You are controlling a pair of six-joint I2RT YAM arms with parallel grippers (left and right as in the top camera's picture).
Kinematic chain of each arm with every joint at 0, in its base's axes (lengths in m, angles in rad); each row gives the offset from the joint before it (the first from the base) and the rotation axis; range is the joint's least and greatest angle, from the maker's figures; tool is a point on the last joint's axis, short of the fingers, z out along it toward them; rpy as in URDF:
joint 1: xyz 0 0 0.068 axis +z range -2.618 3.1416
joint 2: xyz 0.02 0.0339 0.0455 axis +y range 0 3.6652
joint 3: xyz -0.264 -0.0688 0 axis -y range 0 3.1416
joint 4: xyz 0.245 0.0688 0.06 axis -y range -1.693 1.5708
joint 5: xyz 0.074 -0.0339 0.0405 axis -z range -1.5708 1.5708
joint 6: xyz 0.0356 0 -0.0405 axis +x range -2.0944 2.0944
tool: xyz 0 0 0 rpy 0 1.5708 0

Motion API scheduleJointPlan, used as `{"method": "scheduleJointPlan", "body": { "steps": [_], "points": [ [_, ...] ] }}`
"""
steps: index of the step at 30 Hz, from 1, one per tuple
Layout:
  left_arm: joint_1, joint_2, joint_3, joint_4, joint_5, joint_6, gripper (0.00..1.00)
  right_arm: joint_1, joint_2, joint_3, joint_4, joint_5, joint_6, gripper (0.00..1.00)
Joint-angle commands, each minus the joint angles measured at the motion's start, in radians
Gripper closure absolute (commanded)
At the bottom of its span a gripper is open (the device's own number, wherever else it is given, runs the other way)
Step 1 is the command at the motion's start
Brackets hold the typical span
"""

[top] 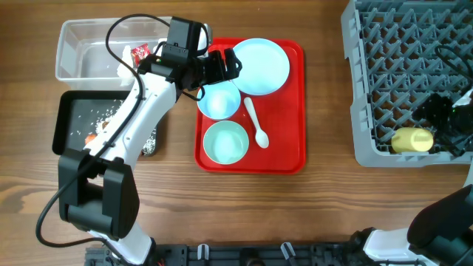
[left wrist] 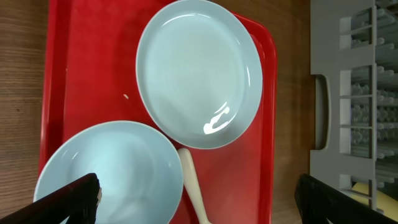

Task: Sort waste into correct bins and load items into the dishwasher rack
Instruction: 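Reach the right gripper to the light blue plate and grasp its rim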

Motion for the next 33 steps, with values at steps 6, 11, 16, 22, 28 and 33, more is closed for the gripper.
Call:
{"method": "scheduleJointPlan", "body": {
  "steps": [6, 11, 16, 22, 28, 33],
  "points": [
    [0.002, 0.010, 0.008, 0.005, -0.031, 0.009, 0.00, 0.037, -0.035, 0.181, -0.096, -0.156, -0.105, 0.05],
    [0.002, 0.010, 0.008, 0.004, -0.047, 0.009, 0.00, 0.188, -0.050, 0.398, -0.138, -0.156, -0.103, 0.01],
    [0.002, 0.010, 0.008, 0.005, -0.047, 0.008, 0.00, 0.417, -0.035, 0.425, 0.058, -0.145, -0.013, 0.06],
    [0.002, 0.010, 0.008, 0.006, -0.081, 0.008, 0.00, 0.614, 0.107, 0.425, 0.270, -0.084, 0.085, 0.09],
    [0.002, 0.010, 0.008, 0.016, -0.165, -0.031, 0.00, 0.708, 0.332, 0.425, 0.407, -0.088, 0.106, 0.13],
    [0.002, 0.010, 0.008, 0.015, -0.261, -0.163, 0.00, 0.745, 0.504, 0.425, 0.462, -0.149, 0.103, 0.23]
  ]
}}
